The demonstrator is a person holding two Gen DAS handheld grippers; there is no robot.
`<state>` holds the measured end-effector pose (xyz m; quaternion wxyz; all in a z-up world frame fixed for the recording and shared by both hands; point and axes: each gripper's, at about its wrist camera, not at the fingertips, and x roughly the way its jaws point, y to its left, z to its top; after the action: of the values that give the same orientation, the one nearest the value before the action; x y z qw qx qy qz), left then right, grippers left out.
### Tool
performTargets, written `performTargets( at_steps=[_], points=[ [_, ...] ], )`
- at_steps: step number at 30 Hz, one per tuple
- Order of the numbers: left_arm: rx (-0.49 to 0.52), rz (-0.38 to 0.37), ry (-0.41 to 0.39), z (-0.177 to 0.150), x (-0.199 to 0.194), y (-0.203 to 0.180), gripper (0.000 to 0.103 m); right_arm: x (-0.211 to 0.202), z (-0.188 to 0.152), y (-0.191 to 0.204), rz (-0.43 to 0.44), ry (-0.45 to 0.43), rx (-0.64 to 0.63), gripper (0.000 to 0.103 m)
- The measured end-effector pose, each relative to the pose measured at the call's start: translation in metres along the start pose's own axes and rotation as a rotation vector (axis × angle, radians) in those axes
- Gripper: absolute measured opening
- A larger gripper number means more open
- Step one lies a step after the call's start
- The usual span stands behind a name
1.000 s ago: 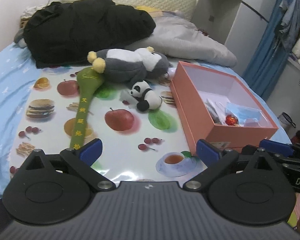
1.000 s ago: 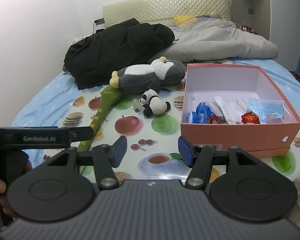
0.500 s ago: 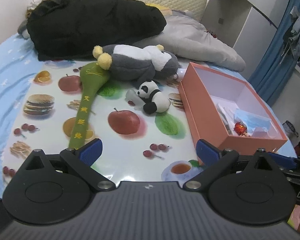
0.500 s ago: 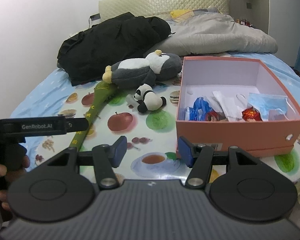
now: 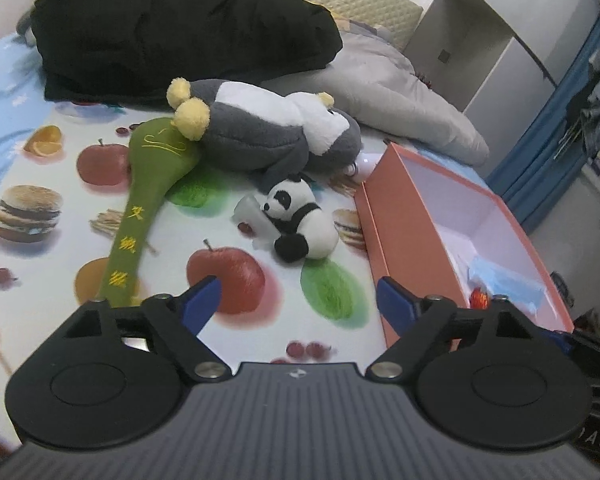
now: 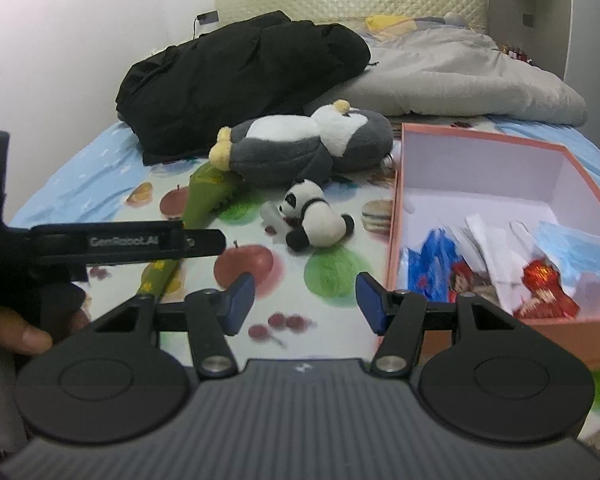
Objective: Organize soft objects
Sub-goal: 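Lower the right tool onto the small panda plush and close on it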
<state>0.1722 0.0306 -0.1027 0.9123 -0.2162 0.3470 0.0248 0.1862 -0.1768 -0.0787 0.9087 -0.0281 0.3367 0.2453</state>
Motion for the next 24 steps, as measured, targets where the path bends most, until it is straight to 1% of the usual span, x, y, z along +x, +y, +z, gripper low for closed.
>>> performTargets(
  at_steps=[1,3,5,6,9,12,16,18,20,22,24],
  points=[
    [-0.007,-0.006,0.002,0.003,0.005,0.002,0.079,0.004,0.002,0.000,-0.001,-0.005,0.001,0.058],
    [-0.026,-0.016,0.005,0.008,0.019,0.008,0.070,0.017,0.006,0.002,0.000,0.002,-0.005,0.058],
    [-0.045,-0.024,0.009,0.014,0.034,0.015,0.064,0.031,0.010,0.003,-0.002,0.004,-0.014,0.058],
    [-0.058,-0.031,0.011,0.016,0.042,0.020,0.060,0.037,0.013,0.004,-0.002,0.005,-0.020,0.056],
    [-0.099,-0.048,0.015,0.023,0.063,0.033,0.054,0.059,0.018,0.007,-0.002,-0.002,-0.042,0.051],
    [-0.125,-0.048,0.020,0.029,0.085,0.045,0.052,0.083,0.022,0.013,-0.013,-0.020,-0.055,0.048],
    [-0.185,-0.066,0.042,0.034,0.114,0.063,0.050,0.117,0.025,0.015,-0.032,-0.002,-0.041,0.047],
    [-0.239,-0.097,0.046,0.036,0.127,0.075,0.050,0.131,0.026,0.017,-0.042,0.002,-0.044,0.047],
    [-0.286,-0.121,0.068,0.039,0.142,0.084,0.050,0.143,0.028,0.018,-0.058,0.006,-0.053,0.047],
    [-0.315,-0.136,0.084,0.042,0.153,0.090,0.050,0.155,0.031,0.017,-0.069,0.011,-0.056,0.047],
    [-0.324,-0.144,0.090,0.046,0.163,0.091,0.050,0.166,0.033,0.014,-0.094,0.010,-0.063,0.047]
  ],
)
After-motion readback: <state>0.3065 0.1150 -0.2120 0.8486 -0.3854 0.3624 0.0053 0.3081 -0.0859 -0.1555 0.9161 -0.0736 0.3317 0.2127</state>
